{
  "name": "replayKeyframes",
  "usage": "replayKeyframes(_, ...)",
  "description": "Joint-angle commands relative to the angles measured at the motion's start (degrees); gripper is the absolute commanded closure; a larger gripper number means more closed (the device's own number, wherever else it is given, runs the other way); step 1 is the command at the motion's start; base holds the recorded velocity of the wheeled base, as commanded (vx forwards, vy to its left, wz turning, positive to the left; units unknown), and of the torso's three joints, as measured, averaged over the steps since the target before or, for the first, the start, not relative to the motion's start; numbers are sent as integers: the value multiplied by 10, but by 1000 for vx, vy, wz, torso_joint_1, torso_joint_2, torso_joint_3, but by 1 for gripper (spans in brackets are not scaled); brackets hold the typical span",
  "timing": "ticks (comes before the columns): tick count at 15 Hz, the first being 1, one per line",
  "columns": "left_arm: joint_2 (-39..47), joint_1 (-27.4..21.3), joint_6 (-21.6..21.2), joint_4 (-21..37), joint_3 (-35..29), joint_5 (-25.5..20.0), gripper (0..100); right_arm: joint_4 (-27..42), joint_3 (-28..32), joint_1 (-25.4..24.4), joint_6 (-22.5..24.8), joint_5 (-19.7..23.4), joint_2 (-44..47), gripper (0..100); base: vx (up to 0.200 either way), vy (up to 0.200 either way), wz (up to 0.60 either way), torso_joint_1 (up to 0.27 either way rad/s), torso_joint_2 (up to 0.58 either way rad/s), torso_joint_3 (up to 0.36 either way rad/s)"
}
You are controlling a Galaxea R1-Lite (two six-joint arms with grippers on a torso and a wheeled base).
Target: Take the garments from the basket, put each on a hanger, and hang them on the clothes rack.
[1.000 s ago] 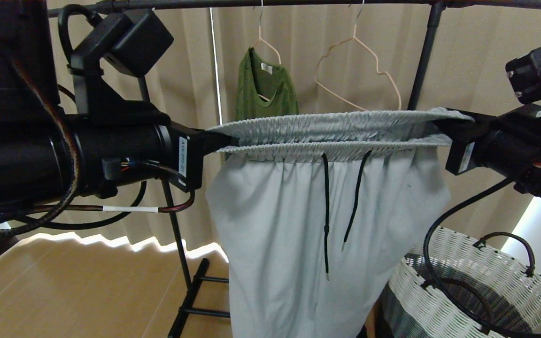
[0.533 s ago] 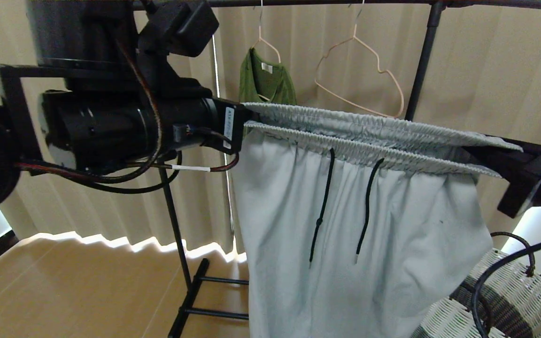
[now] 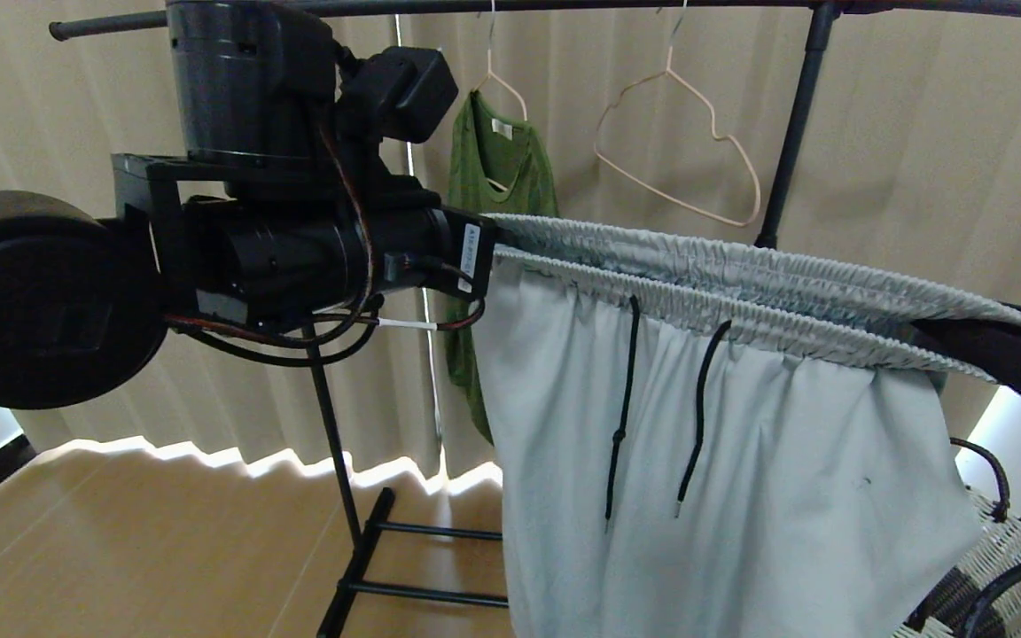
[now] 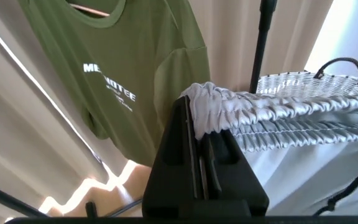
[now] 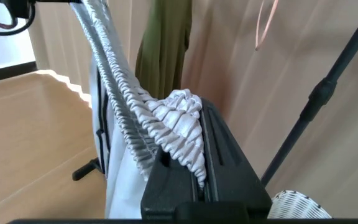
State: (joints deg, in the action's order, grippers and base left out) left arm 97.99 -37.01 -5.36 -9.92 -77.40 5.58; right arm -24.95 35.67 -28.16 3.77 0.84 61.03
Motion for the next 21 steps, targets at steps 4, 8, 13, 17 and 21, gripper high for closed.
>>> replayKeyframes(4,-79,5,-3,3,81,0,100,-4,63,28,0,-1,79,100,0,0,0,0,0,0)
replayKeyframes(8,-157,10,-15,5,163,-5,100,-4,155,49,0,-1,164,100,0,0,0,0,0,0)
replayKeyframes(13,-239,5,-37,5,234,-7,100,-6,281,49,-4,-1,266,100,0,0,0,0,0,0)
replayKeyframes(17,-304,-6,-37,5,280,-58,100,-62,310,49,-20,2,315,100,0,0,0,0,0,0)
replayKeyframes(21,-337,-26,-38,5,304,-59,100,-59,319,49,-20,1,324,100,0,0,0,0,0,0)
